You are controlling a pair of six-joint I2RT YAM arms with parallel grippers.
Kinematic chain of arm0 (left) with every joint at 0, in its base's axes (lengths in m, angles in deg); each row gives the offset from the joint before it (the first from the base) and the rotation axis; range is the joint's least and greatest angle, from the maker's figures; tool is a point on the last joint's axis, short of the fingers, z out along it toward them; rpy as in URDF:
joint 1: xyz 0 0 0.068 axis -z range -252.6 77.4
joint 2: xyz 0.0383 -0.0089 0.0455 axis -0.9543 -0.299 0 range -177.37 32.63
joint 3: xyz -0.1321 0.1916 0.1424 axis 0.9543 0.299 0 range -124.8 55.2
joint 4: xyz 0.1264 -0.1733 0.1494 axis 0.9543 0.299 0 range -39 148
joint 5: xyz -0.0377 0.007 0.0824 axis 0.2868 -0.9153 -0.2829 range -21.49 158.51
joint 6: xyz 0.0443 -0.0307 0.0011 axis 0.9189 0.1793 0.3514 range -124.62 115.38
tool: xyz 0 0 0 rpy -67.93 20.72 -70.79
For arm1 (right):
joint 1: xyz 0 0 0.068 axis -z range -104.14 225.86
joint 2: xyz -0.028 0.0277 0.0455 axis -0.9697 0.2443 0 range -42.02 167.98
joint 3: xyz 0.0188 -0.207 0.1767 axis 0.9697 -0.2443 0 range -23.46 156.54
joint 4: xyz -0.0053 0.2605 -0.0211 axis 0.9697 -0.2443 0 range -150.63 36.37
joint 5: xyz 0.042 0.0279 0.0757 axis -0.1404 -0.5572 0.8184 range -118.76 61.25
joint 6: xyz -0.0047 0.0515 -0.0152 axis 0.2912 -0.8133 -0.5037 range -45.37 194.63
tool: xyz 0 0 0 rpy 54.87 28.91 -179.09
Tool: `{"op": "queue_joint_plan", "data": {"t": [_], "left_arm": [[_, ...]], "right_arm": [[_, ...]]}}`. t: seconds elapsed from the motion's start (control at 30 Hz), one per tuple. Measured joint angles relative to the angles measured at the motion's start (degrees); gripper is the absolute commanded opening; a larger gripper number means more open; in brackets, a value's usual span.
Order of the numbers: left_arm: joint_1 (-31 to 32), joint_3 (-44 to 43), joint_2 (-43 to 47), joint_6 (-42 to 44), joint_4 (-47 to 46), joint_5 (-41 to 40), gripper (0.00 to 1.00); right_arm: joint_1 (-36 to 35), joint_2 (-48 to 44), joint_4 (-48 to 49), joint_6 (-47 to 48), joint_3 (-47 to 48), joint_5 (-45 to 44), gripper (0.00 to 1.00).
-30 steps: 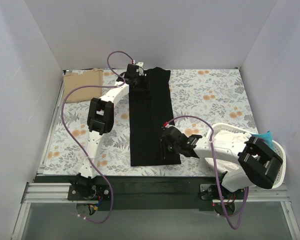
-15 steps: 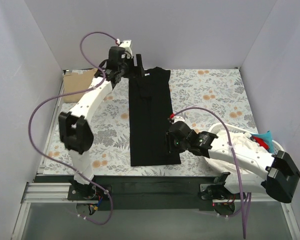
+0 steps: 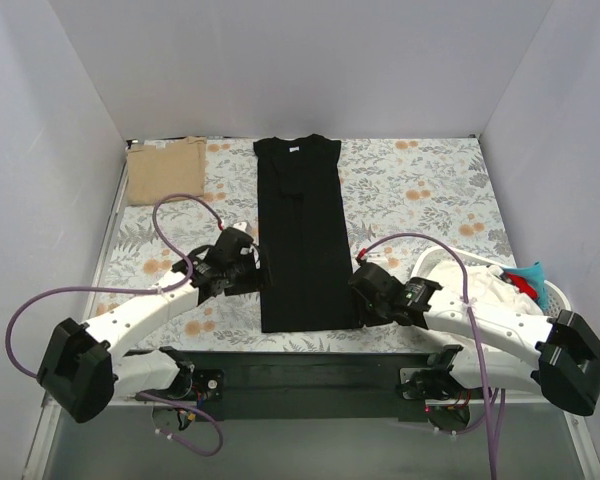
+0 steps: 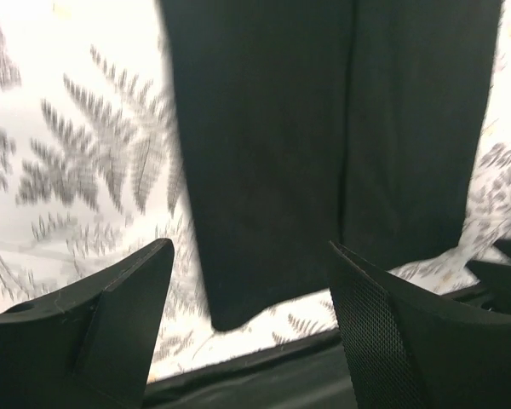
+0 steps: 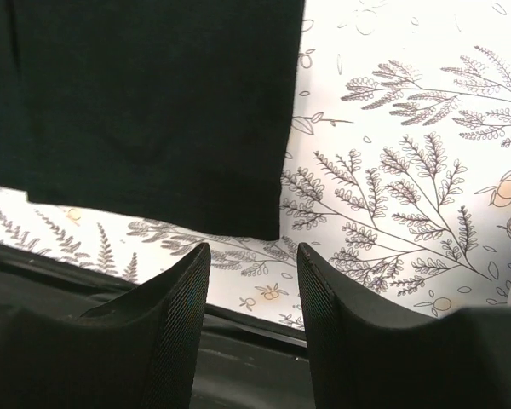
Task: Fold and stack the t-shirts
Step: Fold the tshirt
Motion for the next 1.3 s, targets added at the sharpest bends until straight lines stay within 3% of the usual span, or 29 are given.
{"op": "queue_joint_plan", "data": {"t": [0.27, 0.63, 0.8, 0.93, 1.3], "left_arm": [[3.3, 6.6, 10.5, -8.0, 3.0, -2.2, 0.7], [4.0, 9.9, 11.0, -11.1, 4.6, -2.6, 0.7], [4.3, 9.9, 11.1, -11.6, 4.8, -2.8, 0.69], [5.7, 10.2, 11.0, -12.7, 5.1, -3.5, 0.62], [11.7, 13.2, 6.7, -17.9, 6.4, -4.2, 0.46]], "right_arm": [[0.0, 2.1, 2.1, -0.9, -2.3, -0.8, 0.5], [0.0, 1.0, 9.9, -2.3, -7.4, -0.8, 0.44], [0.0, 2.1, 11.7, -2.5, -7.5, -0.6, 0.34], [0.0, 2.4, 12.4, -3.0, -7.7, -0.1, 0.19], [0.0, 2.4, 13.3, -3.5, -8.0, 0.5, 0.16]]}}
